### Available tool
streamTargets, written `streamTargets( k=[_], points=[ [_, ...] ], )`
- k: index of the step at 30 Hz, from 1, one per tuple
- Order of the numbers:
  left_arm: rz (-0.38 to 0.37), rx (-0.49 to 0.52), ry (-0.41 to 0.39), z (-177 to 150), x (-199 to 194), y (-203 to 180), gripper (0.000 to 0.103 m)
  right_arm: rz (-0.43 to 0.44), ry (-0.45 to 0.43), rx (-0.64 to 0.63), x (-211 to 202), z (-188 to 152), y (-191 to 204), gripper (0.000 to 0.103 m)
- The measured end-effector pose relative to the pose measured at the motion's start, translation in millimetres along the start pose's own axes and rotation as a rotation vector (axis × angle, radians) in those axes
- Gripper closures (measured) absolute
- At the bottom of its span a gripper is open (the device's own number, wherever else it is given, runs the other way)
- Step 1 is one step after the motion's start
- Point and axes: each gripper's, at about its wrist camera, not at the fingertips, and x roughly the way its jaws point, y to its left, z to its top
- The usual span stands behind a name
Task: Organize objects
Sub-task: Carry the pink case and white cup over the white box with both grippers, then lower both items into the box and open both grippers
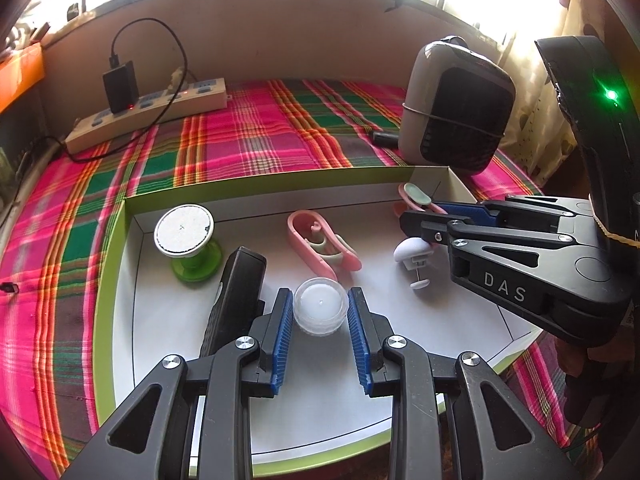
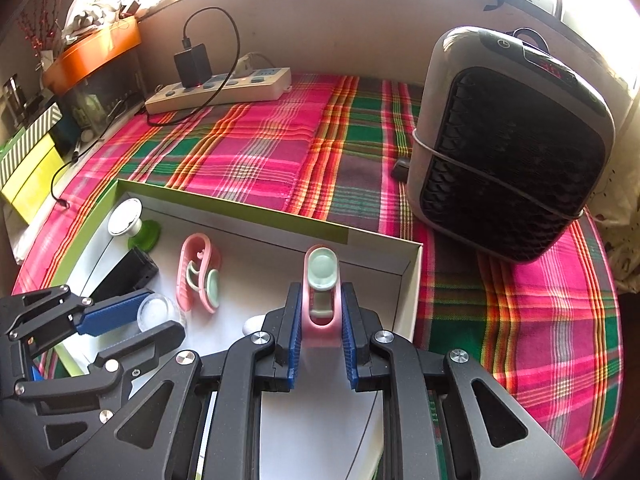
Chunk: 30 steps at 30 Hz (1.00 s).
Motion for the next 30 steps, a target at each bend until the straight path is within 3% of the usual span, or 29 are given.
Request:
streamTargets(
  k=[14,21,30],
  points=[
    [-0.003,-0.01,0.003,1,1,1,0.077,-0.009,0.002,0.005,0,-1,2,0.084],
    [0.003,-0.01,0.001,1,-1,0,0.071,-0.008,-0.012,0.012,-3,0,3,0.072],
    [-0.002,-0.017,-0.018,-1,-11,-1,0.068,-0.004,-0.035,0.029,-12,-3,3,0.065]
  ],
)
